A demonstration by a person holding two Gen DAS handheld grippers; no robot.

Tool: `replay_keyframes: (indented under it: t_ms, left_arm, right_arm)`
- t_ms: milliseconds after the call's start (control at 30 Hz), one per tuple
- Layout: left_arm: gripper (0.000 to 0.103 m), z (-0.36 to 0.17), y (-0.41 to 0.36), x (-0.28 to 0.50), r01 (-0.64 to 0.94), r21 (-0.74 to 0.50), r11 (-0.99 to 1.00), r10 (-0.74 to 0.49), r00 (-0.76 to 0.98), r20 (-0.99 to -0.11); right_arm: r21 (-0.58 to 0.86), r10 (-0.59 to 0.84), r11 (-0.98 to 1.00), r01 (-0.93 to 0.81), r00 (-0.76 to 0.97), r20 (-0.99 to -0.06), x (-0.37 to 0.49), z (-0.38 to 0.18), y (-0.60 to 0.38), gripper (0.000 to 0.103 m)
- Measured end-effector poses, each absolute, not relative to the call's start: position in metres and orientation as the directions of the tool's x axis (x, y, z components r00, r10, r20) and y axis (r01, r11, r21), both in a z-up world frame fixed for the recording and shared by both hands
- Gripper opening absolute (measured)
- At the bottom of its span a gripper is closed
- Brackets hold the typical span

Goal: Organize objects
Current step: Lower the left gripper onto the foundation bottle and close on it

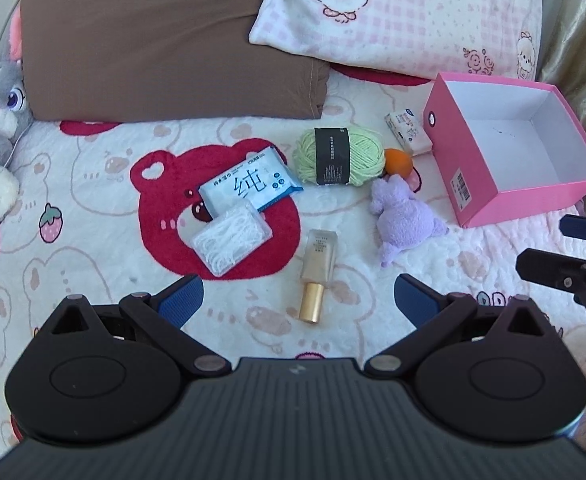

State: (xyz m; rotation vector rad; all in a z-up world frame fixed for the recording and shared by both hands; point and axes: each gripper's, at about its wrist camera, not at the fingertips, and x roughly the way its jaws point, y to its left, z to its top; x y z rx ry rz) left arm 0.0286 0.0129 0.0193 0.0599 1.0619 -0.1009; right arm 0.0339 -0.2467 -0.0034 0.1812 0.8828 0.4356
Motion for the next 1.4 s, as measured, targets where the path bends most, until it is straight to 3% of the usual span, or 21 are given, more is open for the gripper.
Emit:
replay_keyframes:
  t_ms: [67,267,400,633,867,1000,1100,1133,1233,1400]
  left_arm:
    - [0.103,0.011,0.014,0.038,0.139,0.007,0.990,-0.064,0.497,-0.866]
    - [0.102,-0.024,0.028,0.065,0.181,-0.097,0.979,-0.175,0.487,-0.856]
    - [0.100,-0.051,0.036,0.079,0.178,-0.180,0.967,-0.243,0.454,-0.857]
    - [0.100,-0.093,0.055,0.094,0.164,-0.309,0.937,-0.350,0.421,-0.837]
    - [0.098,-0.134,0.067,0.110,0.108,-0.434,0.895,-0.441,0.371,-0.817]
    - [0.063,-0.158,0.069,0.116,0.027,-0.489,0.872,-0.466,0.353,-0.812]
    - [0.044,-0.178,0.069,0.118,-0.040,-0.530,0.847,-0.492,0.318,-0.811]
    - [0.040,-0.183,0.069,0.117,-0.056,-0.550,0.833,-0.509,0.309,-0.803]
    - [0.038,-0.185,0.069,0.109,-0.079,-0.591,0.803,-0.539,0.326,-0.776]
    - [0.038,-0.191,0.070,0.104,-0.162,-0.709,0.686,-0.644,0.319,-0.696]
  right_arm:
    - [0.386,0.499,0.866,-0.316,0.511,-0.700,0.050,-0.021,-0.233,0.103]
    - [0.228,0.422,0.878,-0.421,0.455,-0.784,0.073,-0.073,-0.175,0.103]
    - [0.244,0.446,0.853,-0.462,0.400,-0.801,0.080,-0.109,-0.152,0.099]
    - [0.136,0.406,0.854,-0.502,0.481,-0.777,0.081,-0.149,-0.117,0.097]
    - [0.266,0.464,0.850,-0.454,0.407,-0.787,0.098,-0.170,-0.106,0.079]
    - [0.235,0.456,0.851,-0.470,0.439,-0.774,0.091,-0.176,-0.102,0.080]
    - [0.207,0.450,0.854,-0.477,0.479,-0.754,0.081,-0.178,-0.106,0.074]
    - [0.208,0.453,0.853,-0.478,0.482,-0.750,0.079,-0.177,-0.108,0.072]
    - [0.241,0.478,0.846,-0.475,0.476,-0.738,0.075,-0.171,-0.118,0.053]
    - [0.185,0.458,0.848,-0.497,0.511,-0.728,0.058,-0.161,-0.139,0.039]
